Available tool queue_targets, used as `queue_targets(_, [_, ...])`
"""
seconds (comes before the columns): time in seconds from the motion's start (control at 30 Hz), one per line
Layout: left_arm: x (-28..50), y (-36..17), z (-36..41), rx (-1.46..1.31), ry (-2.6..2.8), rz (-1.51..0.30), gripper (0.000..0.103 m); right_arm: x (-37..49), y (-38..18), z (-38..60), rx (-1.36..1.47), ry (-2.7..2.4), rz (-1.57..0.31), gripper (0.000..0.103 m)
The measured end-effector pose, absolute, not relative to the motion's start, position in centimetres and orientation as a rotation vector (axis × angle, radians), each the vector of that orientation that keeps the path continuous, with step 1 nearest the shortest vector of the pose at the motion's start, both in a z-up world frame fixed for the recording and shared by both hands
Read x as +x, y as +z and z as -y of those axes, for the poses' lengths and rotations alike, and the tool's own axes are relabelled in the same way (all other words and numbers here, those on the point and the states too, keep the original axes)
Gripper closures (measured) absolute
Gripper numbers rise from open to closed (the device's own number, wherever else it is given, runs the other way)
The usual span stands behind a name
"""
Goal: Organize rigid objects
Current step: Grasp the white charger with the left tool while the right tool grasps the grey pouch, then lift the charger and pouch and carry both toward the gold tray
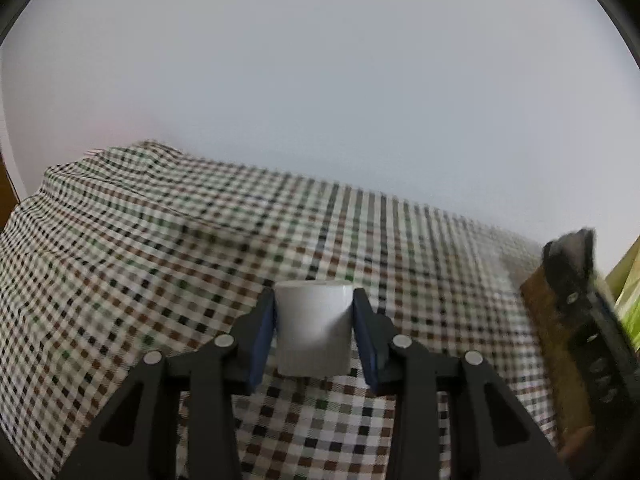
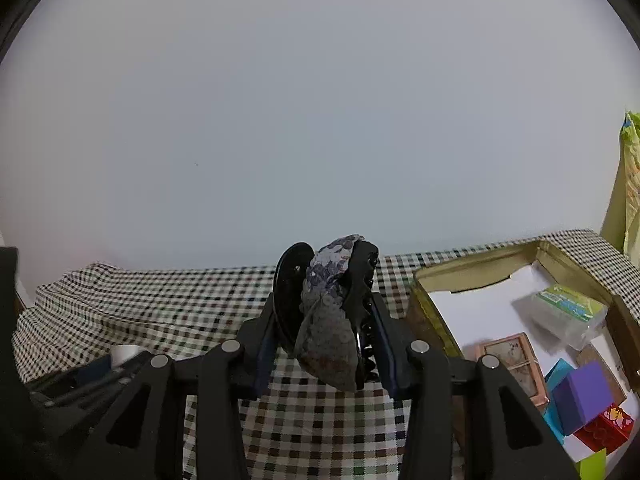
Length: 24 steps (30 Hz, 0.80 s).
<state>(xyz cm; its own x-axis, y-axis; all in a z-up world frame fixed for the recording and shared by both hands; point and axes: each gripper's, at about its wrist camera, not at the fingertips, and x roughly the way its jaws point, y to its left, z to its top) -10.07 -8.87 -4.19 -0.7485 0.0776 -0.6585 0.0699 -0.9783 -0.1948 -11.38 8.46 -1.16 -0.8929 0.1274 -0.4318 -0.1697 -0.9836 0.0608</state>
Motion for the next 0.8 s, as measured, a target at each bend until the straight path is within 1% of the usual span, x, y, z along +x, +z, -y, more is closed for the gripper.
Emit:
queue_targets(0.1, [-8.8, -4.0, 9.0, -1.085, 2.982, 0.334, 0.066, -11.2, -1.0, -7.9, -0.637, 2.932, -0.103, 0.058])
queue_targets(0.4, [-7.8, -3.4, 9.1, -0.995, 3.126, 0.213, 0.066, -10.5, -0.8, -7.1, -0.587, 2.960, -0.064, 0.058])
queue_targets(0.8, [-7.9, -3.7, 9.2, -0.994, 3.133, 0.188, 0.066, -9.0, -0.9, -7.0, -0.545, 2.975, -0.017, 0.058])
